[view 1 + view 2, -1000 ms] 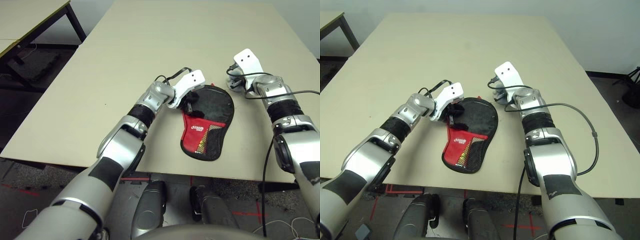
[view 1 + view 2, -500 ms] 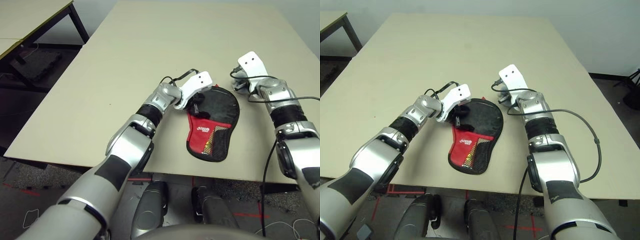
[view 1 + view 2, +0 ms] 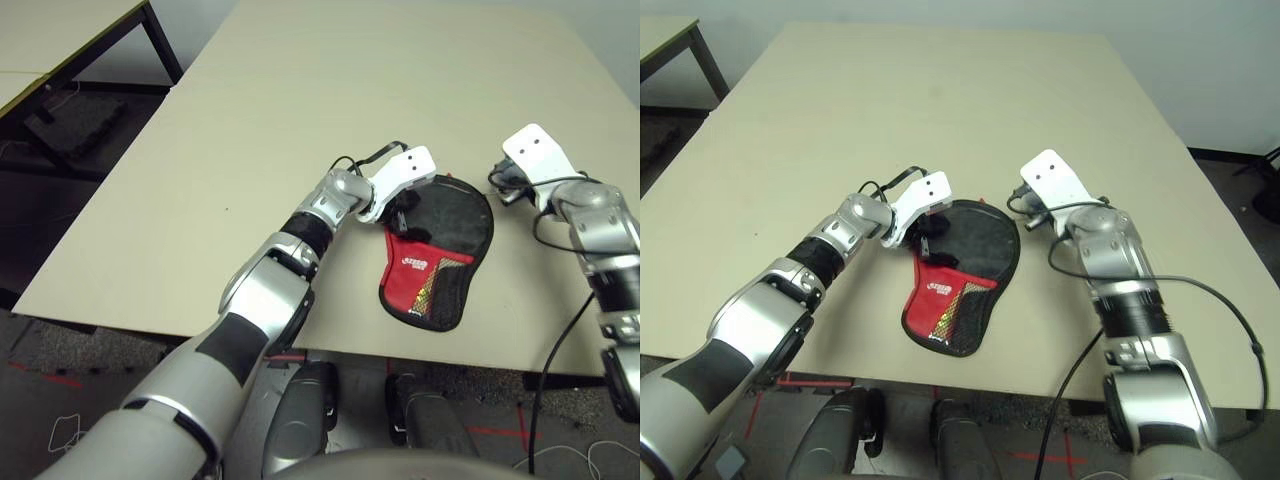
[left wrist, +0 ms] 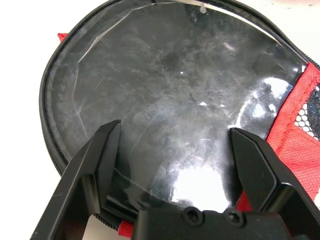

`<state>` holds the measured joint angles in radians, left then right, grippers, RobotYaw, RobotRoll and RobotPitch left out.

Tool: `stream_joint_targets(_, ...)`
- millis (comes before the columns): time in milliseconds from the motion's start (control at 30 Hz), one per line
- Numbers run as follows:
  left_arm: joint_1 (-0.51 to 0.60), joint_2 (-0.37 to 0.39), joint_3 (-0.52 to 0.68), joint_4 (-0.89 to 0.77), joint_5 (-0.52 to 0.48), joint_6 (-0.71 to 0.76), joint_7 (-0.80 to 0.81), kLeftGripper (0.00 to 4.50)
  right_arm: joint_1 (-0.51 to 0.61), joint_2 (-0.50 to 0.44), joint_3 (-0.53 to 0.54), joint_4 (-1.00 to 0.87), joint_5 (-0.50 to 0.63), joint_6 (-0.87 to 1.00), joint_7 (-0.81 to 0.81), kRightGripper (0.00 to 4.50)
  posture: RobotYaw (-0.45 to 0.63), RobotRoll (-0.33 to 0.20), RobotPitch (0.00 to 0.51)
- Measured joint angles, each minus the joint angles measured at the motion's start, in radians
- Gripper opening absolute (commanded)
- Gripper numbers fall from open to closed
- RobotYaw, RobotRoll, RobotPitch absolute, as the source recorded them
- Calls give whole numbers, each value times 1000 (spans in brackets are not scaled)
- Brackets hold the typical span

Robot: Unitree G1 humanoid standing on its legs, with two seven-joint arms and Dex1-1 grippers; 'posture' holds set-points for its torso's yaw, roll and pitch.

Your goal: Store the ping-pong paddle in its case and zip it.

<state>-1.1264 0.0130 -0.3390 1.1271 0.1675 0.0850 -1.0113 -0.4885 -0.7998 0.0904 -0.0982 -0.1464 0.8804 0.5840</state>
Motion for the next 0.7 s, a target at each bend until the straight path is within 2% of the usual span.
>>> stream_joint_targets(133, -1, -3, 0, 0, 0, 0, -3, 4500, 119, -64, -36, -198, 36, 130, 48, 174, -81, 0, 206)
stream_joint_targets(400, 0, -13, 0, 0, 0, 0, -4, 4500, 258, -86, -91, -424, 97, 290, 53, 171, -102, 0, 208)
stream_joint_targets(533, -4, -13, 0, 3, 0, 0, -5, 4500, 320, -142, -122, -582, 195, 412, 123, 170, -114, 0, 208)
stream_joint_targets(700, -6, -9, 0, 8, 0, -5, -8, 4500, 309, -167, -154, -762, 370, 607, 210, 170, -126, 0, 202)
